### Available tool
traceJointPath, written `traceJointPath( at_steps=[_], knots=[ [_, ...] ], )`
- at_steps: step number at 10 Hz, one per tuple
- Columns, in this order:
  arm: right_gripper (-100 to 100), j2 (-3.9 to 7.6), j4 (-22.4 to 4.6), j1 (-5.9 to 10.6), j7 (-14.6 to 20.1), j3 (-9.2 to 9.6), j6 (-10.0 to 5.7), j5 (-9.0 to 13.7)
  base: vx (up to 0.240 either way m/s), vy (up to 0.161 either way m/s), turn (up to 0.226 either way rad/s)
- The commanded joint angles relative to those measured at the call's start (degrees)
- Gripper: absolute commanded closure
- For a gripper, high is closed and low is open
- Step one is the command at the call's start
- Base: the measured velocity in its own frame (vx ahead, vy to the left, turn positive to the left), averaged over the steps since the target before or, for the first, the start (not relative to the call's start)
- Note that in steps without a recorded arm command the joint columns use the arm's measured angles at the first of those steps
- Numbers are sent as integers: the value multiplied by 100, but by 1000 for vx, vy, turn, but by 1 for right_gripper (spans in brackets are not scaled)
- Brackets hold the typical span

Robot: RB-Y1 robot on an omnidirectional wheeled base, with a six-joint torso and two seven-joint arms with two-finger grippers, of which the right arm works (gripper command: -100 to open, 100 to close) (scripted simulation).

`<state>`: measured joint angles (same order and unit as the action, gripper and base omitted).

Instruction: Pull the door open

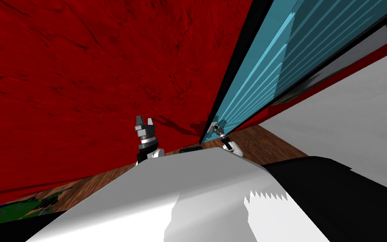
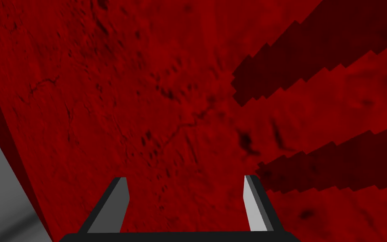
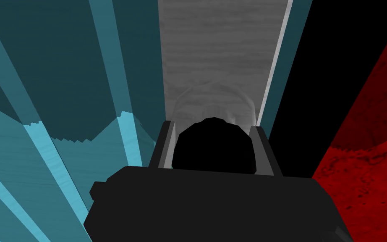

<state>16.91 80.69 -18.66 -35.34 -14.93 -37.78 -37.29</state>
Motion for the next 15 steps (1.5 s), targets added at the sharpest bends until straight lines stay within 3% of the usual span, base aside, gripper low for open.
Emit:
traceJointPath(
  at_steps=[1,4,15],
  knots=[
    [100,-16,-4,-11,1,30,-17,-7,-12,-7,15],
    [100,-16,-4,-11,1,30,-17,-7,-2,0,2],
    [100,25,-114,169,1439,170,122,377,-32,-19,24]
  ],
)
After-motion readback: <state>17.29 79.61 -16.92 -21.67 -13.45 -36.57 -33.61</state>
